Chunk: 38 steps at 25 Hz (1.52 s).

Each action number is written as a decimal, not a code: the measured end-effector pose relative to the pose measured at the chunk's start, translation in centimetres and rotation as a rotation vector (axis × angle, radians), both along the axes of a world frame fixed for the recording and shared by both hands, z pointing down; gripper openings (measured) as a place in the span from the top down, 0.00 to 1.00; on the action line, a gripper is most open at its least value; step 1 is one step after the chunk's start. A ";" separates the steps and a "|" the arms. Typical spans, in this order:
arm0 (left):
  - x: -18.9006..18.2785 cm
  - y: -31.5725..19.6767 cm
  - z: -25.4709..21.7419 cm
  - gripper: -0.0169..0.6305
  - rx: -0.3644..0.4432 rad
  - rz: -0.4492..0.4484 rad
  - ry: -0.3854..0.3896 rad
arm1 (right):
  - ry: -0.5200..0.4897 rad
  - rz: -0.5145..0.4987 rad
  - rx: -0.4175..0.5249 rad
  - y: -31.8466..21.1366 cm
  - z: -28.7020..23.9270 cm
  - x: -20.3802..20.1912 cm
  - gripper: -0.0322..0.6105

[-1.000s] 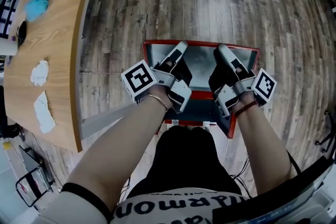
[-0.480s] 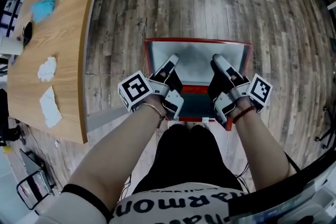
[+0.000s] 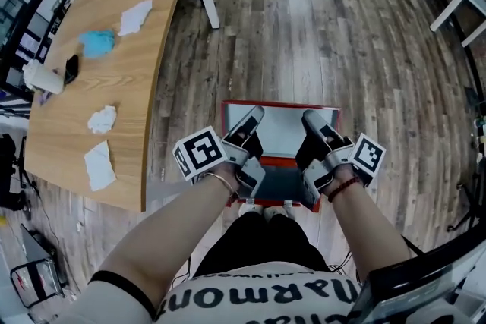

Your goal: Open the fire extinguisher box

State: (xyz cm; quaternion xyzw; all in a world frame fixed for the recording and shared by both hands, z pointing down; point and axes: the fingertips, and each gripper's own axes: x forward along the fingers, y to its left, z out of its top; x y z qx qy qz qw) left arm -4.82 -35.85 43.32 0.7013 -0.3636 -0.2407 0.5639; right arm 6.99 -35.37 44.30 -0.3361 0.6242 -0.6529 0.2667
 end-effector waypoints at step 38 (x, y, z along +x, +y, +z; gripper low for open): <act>5.6 13.7 -18.3 0.91 0.654 0.272 -0.679 | 1.027 -0.511 0.825 11.9 -16.7 1.1 0.93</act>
